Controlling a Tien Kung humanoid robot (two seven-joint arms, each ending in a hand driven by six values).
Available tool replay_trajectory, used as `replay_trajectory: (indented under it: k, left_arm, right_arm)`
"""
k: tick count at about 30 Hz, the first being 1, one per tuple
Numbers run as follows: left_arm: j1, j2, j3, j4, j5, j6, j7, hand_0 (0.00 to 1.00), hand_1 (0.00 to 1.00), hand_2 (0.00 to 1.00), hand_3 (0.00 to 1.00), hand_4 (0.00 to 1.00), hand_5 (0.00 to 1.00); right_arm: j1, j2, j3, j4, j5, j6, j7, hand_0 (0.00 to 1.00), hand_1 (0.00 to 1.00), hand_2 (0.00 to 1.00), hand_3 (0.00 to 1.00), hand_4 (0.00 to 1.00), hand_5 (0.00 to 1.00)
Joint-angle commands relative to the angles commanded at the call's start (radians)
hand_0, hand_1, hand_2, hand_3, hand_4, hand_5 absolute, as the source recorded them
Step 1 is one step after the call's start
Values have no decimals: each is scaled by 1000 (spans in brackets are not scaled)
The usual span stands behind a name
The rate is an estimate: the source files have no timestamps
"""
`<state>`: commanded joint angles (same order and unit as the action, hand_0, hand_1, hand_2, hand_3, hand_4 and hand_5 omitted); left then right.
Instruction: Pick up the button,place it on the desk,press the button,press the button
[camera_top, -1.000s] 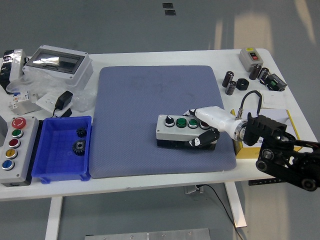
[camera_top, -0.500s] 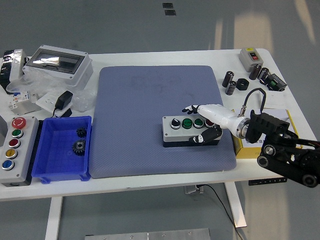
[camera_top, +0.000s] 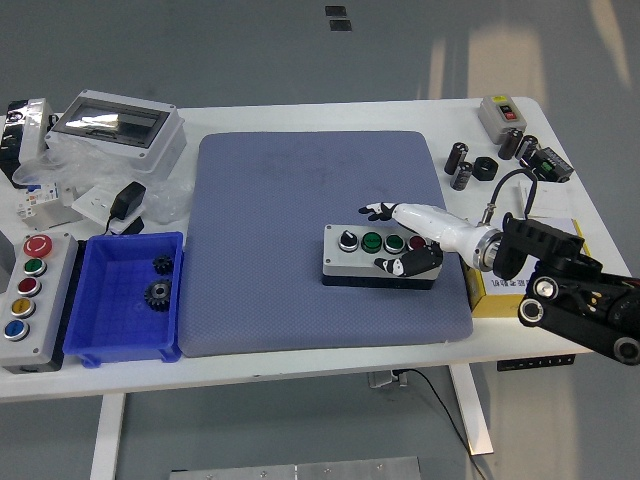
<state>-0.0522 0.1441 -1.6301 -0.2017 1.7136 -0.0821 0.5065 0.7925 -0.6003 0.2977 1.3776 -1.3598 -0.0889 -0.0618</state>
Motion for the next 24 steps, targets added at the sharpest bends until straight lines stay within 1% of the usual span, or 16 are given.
replay_trajectory:
  k: [4,7,10,12,13,16,18,21,24]
  left_arm:
    - [1,0,-3,0,3,-4,0,648,635,562,604,587,157]
    - [2,-1,-5,-1,6,-6,0,648,635,559,602,583,154]
    - [3,-2,-7,-1,8,-6,0,648,635,559,602,583,154]
    - [4,-3,-9,-1,9,-5,2,648,635,559,602,583,154]
    - [4,-3,-9,-2,10,-5,3,648,633,558,602,580,147]
    - [6,-3,-11,-2,12,-4,6,648,633,558,602,580,147]
    - [7,-3,-12,-2,13,-4,6,648,633,558,602,580,147]
    - [7,-4,-11,-2,12,-5,7,648,631,557,600,575,141]
    - [8,-3,-10,-2,11,-5,8,648,631,557,600,575,141]
  right_arm:
    - [1,-6,3,5,13,6,3,980,904,908,964,664,97]
    - [0,-18,12,23,23,12,5,985,909,908,967,672,94]
    - [-13,-52,58,71,63,21,-6,985,909,908,967,672,94]
    - [-24,-80,100,105,101,18,-34,985,909,908,967,672,94]
    - [-29,-94,119,119,113,27,-55,987,912,910,969,678,96]
    - [-37,-140,181,163,137,97,-137,987,912,910,969,678,96]
    - [-37,-168,227,198,178,167,-202,987,912,910,969,678,96]
    - [-25,-196,289,245,255,269,-281,988,912,911,969,679,101]
    - [10,-207,321,266,337,362,-345,988,912,911,969,679,101]
